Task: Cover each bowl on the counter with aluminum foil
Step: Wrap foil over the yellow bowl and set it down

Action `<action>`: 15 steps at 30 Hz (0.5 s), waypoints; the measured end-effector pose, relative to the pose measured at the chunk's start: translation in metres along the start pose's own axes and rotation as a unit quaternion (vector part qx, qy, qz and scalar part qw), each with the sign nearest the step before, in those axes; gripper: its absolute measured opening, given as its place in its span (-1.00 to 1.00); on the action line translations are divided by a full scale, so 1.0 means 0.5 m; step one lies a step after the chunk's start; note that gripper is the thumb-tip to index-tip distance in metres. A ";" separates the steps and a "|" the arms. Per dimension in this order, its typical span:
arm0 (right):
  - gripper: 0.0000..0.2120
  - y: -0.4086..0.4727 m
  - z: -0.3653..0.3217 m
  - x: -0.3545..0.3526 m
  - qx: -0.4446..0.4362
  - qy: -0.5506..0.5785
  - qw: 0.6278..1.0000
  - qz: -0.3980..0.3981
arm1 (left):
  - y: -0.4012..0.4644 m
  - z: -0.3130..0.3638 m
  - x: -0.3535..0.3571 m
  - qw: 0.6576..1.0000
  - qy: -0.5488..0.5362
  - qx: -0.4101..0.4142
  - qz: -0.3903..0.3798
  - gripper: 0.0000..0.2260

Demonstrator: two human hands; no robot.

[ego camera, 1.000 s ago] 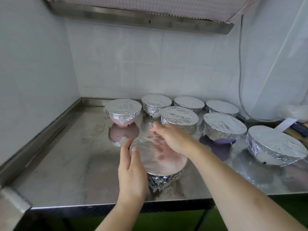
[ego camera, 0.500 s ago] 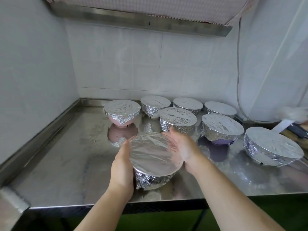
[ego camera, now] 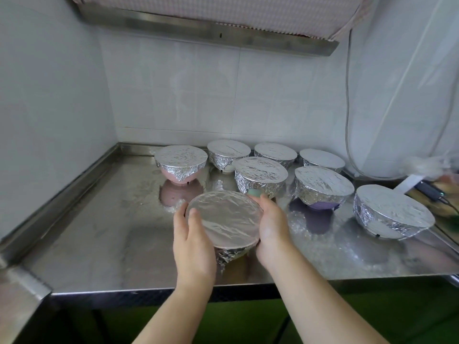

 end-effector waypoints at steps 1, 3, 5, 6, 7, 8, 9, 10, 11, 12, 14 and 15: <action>-0.67 -0.008 0.007 -0.003 0.003 -0.009 1.000 0.003 | 0.011 -0.001 0.000 1.000 -0.004 -0.003 0.002 -0.62; -0.62 -0.018 0.006 -0.013 -0.003 -0.037 0.999 0.003 | 0.032 0.000 -0.007 1.000 -0.004 -0.005 -0.005 -0.64; -0.69 -0.015 -0.012 -0.023 -0.026 -0.045 0.999 -0.005 | 0.042 0.005 -0.017 1.000 -0.004 -0.007 -0.008 -0.66; -0.72 -0.012 -0.022 -0.024 -0.042 -0.040 0.998 -0.007 | 0.041 0.008 -0.019 1.000 -0.007 -0.005 -0.010 -0.67; -0.75 -0.006 -0.031 -0.023 -0.055 -0.032 0.998 -0.013 | 0.037 0.011 -0.019 1.000 -0.007 0.003 -0.013 -0.68; -0.77 -0.007 -0.039 -0.018 -0.066 -0.024 0.997 -0.012 | 0.033 0.012 -0.017 1.000 -0.009 0.011 -0.016 -0.70; -0.77 -0.006 -0.043 -0.012 -0.078 -0.024 0.997 -0.019 | 0.026 0.014 -0.012 1.000 -0.014 0.015 -0.021 -0.71; -0.75 -0.007 -0.039 -0.005 -0.078 -0.018 0.997 -0.025 | 0.022 0.011 -0.007 0.999 -0.019 0.015 -0.022 -0.71; -0.73 -0.006 -0.028 0.000 -0.068 -0.009 0.997 -0.026 | 0.019 0.007 -0.003 0.999 -0.024 0.011 -0.021 -0.70; -0.71 -0.010 -0.020 0.004 -0.058 0.008 0.998 -0.025 | 0.019 0.001 0.001 0.999 -0.030 0.004 -0.013 -0.69; -0.62 -0.012 -0.001 0.008 -0.043 0.046 0.998 -0.020 | 0.021 -0.015 0.006 0.999 -0.041 -0.009 0.005 -0.64; -0.59 -0.011 0.007 0.008 -0.041 0.067 0.997 -0.015 | 0.023 -0.022 0.007 0.999 -0.050 -0.011 0.012 -0.64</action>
Point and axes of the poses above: each hand's wrist, its own y-axis towards the middle knuckle, its own x-axis out of the palm, z = x × y, the point moved 4 cm from there along y, towards the middle knuckle, and after that the axes turned 8 degrees about z, right-handed, at the moved point
